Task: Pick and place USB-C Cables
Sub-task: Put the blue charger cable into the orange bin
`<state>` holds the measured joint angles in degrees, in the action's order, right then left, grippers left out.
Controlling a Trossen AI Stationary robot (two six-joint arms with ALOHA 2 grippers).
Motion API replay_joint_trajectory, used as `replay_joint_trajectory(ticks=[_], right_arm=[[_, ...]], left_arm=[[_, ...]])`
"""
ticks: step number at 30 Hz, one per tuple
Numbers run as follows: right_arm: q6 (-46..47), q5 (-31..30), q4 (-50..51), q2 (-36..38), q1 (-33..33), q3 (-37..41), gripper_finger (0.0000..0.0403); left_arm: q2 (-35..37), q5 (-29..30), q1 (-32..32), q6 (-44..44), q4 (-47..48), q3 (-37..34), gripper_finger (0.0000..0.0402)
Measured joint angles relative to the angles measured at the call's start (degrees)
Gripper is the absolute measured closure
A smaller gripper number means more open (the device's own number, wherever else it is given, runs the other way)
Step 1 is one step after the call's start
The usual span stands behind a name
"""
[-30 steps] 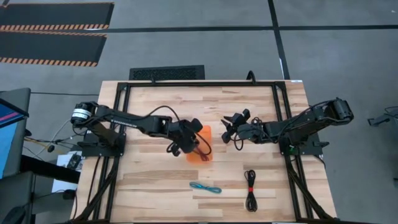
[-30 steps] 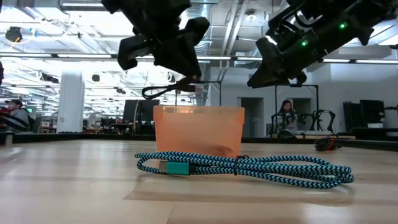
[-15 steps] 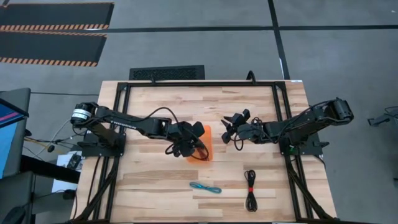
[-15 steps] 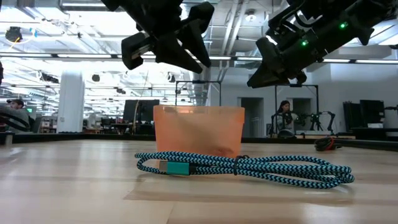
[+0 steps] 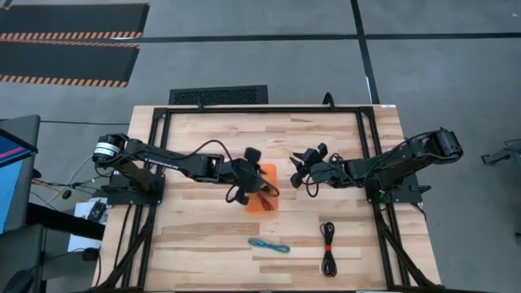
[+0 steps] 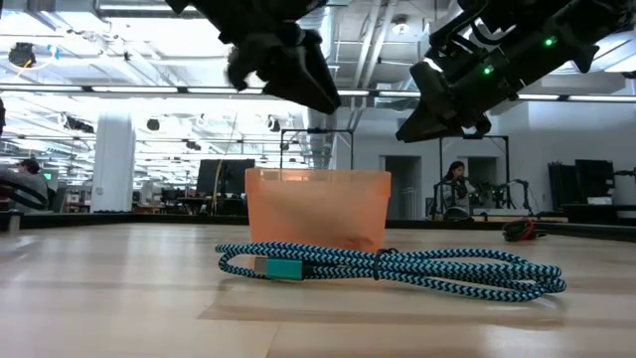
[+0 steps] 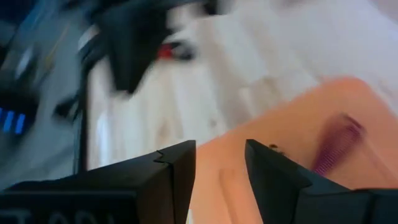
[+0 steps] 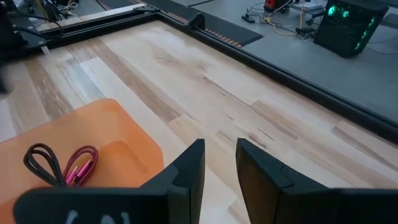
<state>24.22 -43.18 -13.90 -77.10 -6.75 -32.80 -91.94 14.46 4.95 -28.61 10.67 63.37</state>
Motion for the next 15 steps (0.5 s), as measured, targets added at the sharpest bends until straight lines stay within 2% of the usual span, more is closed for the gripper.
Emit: replay_joint_trajectory(ticks=[3,5,9,15], right_arm=[[2.4,0.0,1.3,0.0,0.0,0.0,0.0287],[4.1,0.0,2.5,0.0,0.0,0.0,0.0287],[6.2,0.0,5.5,0.0,-0.9,0.0,0.0287],[10.4,0.0,7.7,0.0,-3.3,0.0,0.0287]], left_arm=[[0.1,5.1,0.0,10.6,1.9,0.0,0.0269],[0.7,5.2,0.0,13.6,6.3,0.0,0.0269],[4.4,0.6,0.6,15.7,8.3,-3.0,0.0269],[12.2,-7.5,2.4,17.5,-2.2,-13.0,0.0269]])
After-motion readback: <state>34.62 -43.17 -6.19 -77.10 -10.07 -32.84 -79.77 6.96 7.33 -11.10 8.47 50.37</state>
